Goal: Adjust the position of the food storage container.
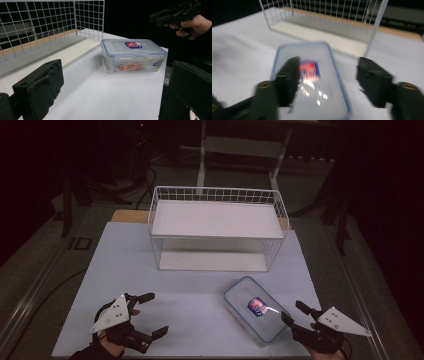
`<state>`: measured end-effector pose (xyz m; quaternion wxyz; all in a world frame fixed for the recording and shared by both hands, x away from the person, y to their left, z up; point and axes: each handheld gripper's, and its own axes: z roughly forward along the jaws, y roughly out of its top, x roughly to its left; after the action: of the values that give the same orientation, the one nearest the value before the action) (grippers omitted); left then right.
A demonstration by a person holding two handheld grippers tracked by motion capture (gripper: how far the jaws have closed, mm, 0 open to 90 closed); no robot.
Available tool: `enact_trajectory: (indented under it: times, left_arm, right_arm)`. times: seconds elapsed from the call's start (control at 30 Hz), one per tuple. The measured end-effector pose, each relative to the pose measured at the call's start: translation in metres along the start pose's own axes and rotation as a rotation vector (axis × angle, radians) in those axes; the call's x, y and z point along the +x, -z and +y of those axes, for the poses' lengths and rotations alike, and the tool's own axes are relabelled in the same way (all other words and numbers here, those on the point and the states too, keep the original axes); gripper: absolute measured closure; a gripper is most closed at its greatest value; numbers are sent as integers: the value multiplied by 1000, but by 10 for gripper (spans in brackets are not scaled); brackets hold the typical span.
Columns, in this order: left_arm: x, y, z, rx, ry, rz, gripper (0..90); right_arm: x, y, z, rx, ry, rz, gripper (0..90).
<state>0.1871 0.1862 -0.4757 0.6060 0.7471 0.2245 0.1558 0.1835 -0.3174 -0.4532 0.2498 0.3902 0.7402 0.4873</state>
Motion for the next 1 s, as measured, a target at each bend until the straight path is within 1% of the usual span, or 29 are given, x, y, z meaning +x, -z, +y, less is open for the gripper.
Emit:
enact_trajectory:
  times: [0.07, 0.13, 0.17, 0.23, 0.27, 0.37, 0.4, 0.47, 0.5, 0.67, 0.73, 0.9, 1.0]
  left_arm:
    - [0, -1, -1, 5, 1, -2, 0]
    - [1, -2, -1, 9, 1, -2, 0]
    - [1, -2, -1, 11, 3, -5, 0]
    - [0, -3, -1, 12, 2, -5, 0]
    - [0, -3, -1, 12, 0, -6, 0]
    - [0, -3, -2, 15, -1, -8, 0]
    - [0, -4, -2, 16, 0, -10, 0]
    - [0, -4, -2, 20, 1, -8, 0]
    - [0, -4, -2, 21, 1, -8, 0]
    - [0, -5, -3, 24, -1, -9, 0]
    - [0, -6, -3, 26, 1, -10, 0]
    - [1, -7, -4, 32, 0, -13, 0]
    - [0, -8, -4, 32, 3, -14, 0]
  right_arm:
    - [-2, 3, -8, 20, -12, -2, 535]
    - [-3, 5, -15, 56, -13, 1, 605]
    - [-3, 5, -18, 73, -13, 13, 633]
    - [-2, 5, -24, 109, -2, 21, 691]
    - [-3, 5, -26, 123, -3, 34, 716]
    - [-4, 4, -33, 155, -7, 46, 804]
    - [-4, 5, -35, 165, -5, 42, 838]
    - [-5, 5, -39, 187, -4, 57, 889]
    - [-4, 5, -41, 195, -1, 60, 898]
    - [-3, 4, -51, 254, -2, 105, 900]
    - [-2, 2, -54, 277, -3, 114, 900]
    - [-5, -1, -54, 272, -12, 117, 900]
    - [-8, -3, -53, 269, -19, 93, 900]
